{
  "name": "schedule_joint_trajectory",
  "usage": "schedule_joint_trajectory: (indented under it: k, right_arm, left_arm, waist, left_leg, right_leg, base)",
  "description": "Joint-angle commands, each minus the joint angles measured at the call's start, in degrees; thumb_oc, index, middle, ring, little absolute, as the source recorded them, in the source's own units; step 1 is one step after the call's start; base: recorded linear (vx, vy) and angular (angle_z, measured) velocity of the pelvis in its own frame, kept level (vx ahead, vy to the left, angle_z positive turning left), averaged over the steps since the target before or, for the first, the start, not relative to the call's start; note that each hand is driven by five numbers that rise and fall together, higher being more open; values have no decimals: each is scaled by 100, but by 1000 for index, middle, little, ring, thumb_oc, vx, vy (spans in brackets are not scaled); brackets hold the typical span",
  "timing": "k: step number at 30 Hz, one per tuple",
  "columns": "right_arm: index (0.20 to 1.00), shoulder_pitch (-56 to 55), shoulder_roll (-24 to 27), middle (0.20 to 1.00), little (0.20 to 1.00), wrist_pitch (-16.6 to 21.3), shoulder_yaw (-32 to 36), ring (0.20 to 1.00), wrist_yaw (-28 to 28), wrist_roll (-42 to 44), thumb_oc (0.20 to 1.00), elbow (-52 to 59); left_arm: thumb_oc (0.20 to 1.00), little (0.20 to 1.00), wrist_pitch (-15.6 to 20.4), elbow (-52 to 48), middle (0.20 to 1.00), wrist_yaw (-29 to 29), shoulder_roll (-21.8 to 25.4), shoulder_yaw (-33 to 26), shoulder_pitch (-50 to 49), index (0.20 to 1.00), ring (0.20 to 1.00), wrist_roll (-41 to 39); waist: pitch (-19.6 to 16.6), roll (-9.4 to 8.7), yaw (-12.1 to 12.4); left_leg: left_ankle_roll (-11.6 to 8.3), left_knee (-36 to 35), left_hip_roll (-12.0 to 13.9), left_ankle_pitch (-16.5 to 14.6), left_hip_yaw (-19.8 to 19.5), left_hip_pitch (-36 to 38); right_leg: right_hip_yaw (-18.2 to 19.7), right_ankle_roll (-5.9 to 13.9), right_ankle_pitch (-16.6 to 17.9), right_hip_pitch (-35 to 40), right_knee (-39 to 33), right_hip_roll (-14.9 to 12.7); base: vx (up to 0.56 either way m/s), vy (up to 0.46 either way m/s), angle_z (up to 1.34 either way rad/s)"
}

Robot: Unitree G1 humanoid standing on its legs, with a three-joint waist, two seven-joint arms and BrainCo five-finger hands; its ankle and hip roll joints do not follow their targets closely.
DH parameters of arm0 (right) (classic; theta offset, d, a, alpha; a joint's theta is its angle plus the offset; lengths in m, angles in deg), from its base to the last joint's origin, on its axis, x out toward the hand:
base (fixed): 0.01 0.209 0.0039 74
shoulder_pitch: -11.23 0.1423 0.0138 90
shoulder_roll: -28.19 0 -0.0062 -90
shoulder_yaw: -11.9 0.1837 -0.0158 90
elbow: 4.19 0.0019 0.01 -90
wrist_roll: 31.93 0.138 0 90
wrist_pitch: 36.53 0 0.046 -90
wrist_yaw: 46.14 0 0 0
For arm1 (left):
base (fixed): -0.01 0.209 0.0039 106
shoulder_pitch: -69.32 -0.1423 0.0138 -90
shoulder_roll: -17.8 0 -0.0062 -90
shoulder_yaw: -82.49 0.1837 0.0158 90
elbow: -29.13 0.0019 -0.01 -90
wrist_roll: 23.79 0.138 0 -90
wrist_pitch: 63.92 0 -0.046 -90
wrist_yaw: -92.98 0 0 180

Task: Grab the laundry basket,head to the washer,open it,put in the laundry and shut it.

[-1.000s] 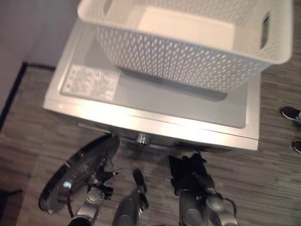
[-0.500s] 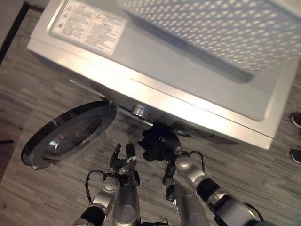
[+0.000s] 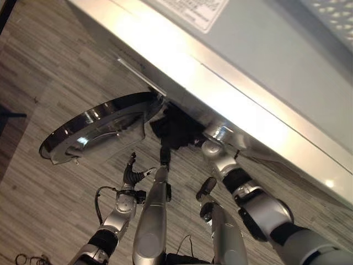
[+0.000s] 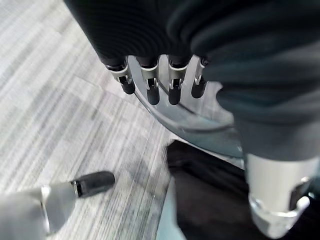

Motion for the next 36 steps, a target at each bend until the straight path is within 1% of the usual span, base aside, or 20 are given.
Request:
schedule_joint_trajectory:
  k: [1,6,7,9,10,12,14,18,19,21,22,25,28,29,30,32,33,34,35,36]
  right_arm:
    - [200,353,382,200,200,-180,190,200,-757,-641,200,223]
    - [200,878,1310,200,200,-727,621,200,-1579,-1348,200,359]
    - [200,979,1748,200,200,-1178,685,200,-1930,-1869,200,577]
    - [200,1005,1937,200,200,-1429,721,200,-2012,-2144,200,717]
    - [200,1145,2429,200,200,-1967,762,200,-2257,-2764,200,941]
    - [200,1166,2602,200,200,-2249,806,200,-2238,-3030,200,1109]
    - [200,1470,3460,200,200,-2863,851,200,-2229,-3714,200,1220]
    - [200,2010,4303,200,200,-3161,667,200,-1958,-4083,200,1111]
    - [200,2504,4818,200,200,-3189,355,200,-1703,-4158,200,983]
    - [200,3113,5142,200,200,-3153,-157,200,-1514,-4170,200,722]
    - [200,3746,5681,200,200,-3116,-1011,200,-1160,-4400,200,514]
    - [200,5719,6197,200,200,-2967,-3865,200,-545,-5152,200,178]
    - [200,7100,6095,200,200,-2925,-5672,200,-17,-5840,200,264]
    - [200,7167,6083,200,200,-2922,-5738,200,3,-5840,200,261]
    - [200,7109,5668,200,200,-2722,-6056,200,540,-6093,200,126]
    - [200,6491,5223,200,200,-2559,-5695,200,1059,-5799,200,-537]
    - [335,6073,4970,335,335,-2425,-5173,335,1202,-5412,335,-833]
    - [1000,5813,4716,1000,1000,-2291,-4678,1000,1248,-4948,1000,-868]
    - [1000,5750,4703,1000,1000,-2286,-4611,1000,1221,-4929,1000,-873]
    - [1000,5332,4527,1000,1000,-1877,-3992,1000,1337,-4019,1000,-836]
  left_arm:
    - [1000,1000,285,-387,1000,-175,-2,290,-119,1000,1000,-37]
    - [1000,1000,322,-540,1000,-132,47,286,-113,1000,1000,84]
    - [1000,1000,325,-583,1000,-110,19,212,-138,1000,1000,129]
    - [1000,1000,327,-588,1000,-84,3,179,-144,1000,1000,145]
    - [1000,1000,335,-635,1000,-30,24,90,-235,1000,1000,208]
    - [1000,1000,337,-707,1000,6,23,43,-253,1000,1000,222]
    - [1000,1000,413,-859,1000,174,102,-154,-478,1000,1000,192]
    - [1000,1000,466,-972,1000,363,193,-260,-674,1000,1000,123]
    - [1000,1000,487,-939,1000,454,363,-301,-804,1000,1000,112]
    - [1000,1000,492,-934,1000,515,391,-319,-838,1000,1000,84]
    - [1000,1000,482,-929,1000,619,664,-358,-1002,1000,1000,112]
    - [1000,1000,411,-1025,1000,759,791,-611,-1361,1000,1000,62]
    - [1000,1000,328,-1170,1000,851,883,-762,-1659,1000,1000,37]
    - [1000,1000,322,-1177,1000,852,855,-757,-1648,1000,1000,37]
    - [1000,1000,309,-1147,1000,968,870,-777,-1669,1000,1000,-121]
    - [1000,1000,326,-1182,1000,1033,821,-718,-1538,1000,1000,-195]
    - [1000,1000,280,-1195,1000,1062,822,-689,-1508,1000,1000,-218]
    - [1000,1000,219,-1222,1000,1071,771,-643,-1422,1000,1000,-261]
    - [1000,1000,214,-1217,1000,1070,810,-662,-1444,1000,1000,-264]
    - [1000,1000,134,-1205,1000,1093,719,-639,-1390,1000,1000,-270]
  waist:
    - [11,354,71]
    - [11,607,175]
    - [11,678,195]
    - [11,711,195]
    - [11,751,198]
    - [9,782,194]
    - [-82,793,214]
    - [-295,789,293]
    - [-426,693,400]
    - [-504,674,450]
    - [-663,478,579]
    - [-845,352,582]
    - [-947,319,517]
    - [-939,349,516]
    - [-921,358,551]
    - [-860,399,582]
    - [-844,387,566]
    - [-812,412,555]
    - [-820,369,548]
    - [-772,403,501]
  left_leg:
    - [-94,219,-280,-376,110,-324]
    - [-88,324,-432,-425,-13,-839]
    - [-94,354,-492,-438,-51,-1033]
    - [-93,384,-529,-449,-85,-1139]
    - [-106,393,-579,-469,-103,-1301]
    - [-101,421,-611,-477,-142,-1404]
    - [-105,439,-697,-517,-193,-1646]
    - [-83,522,-802,-586,-279,-1939]
    - [-53,578,-856,-633,-310,-2018]
    - [-36,648,-871,-682,-308,-2127]
    - [-21,696,-901,-745,-311,-2168]
    - [-14,759,-893,-795,-290,-2321]
    - [0,828,-907,-862,-290,-2403]
    - [1,831,-905,-863,-290,-2408]
    - [27,859,-902,-881,-304,-2414]
    - [46,847,-899,-866,-274,-2396]
    - [56,832,-886,-858,-244,-2371]
    - [60,821,-877,-841,-226,-2358]
    - [58,817,-874,-841,-225,-2344]
    - [62,800,-871,-831,-215,-2301]
  right_leg:
    - [230,-75,-664,172,572,-130]
    - [101,-57,-828,-347,923,-243]
    - [60,-50,-884,-525,1016,-277]
    - [37,-54,-931,-624,1097,-304]
    - [-7,-48,-976,-779,1146,-327]
    - [-12,-49,-1005,-864,1186,-347]
    - [-65,-42,-1058,-1037,1193,-368]
    - [-93,-29,-1102,-1256,1260,-409]
    - [-132,-10,-1108,-1286,1285,-445]
    - [-139,6,-1114,-1376,1336,-476]
    - [-167,21,-1131,-1387,1379,-510]
    - [-166,31,-1116,-1515,1403,-528]
    - [-148,-6,-1135,-1546,1389,-519]
    - [-147,-6,-1135,-1551,1391,-518]
    - [-144,-9,-1086,-1516,1338,-504]
    - [-97,17,-986,-1508,1287,-494]
    - [-74,20,-936,-1479,1240,-479]
    - [-47,10,-925,-1454,1202,-463]
    - [-46,8,-921,-1438,1189,-458]
    - [-33,-24,-937,-1359,1112,-403]
  base:
    - [58,-17,10]
    - [75,-19,28]
    - [95,-22,46]
    - [103,-23,36]
    - [93,-30,20]
    - [90,-37,15]
    - [102,-45,13]
    - [79,-11,23]
    - [56,-3,10]
    - [79,-17,4]
    - [98,-14,2]
    - [75,22,15]
    - [58,1,-70]
    - [71,-32,-2]
    - [24,-17,10]
    - [0,21,30]
    - [-13,32,9]
    - [-6,10,-6]
    - [1,-11,-16]
    - [2,-12,-17]
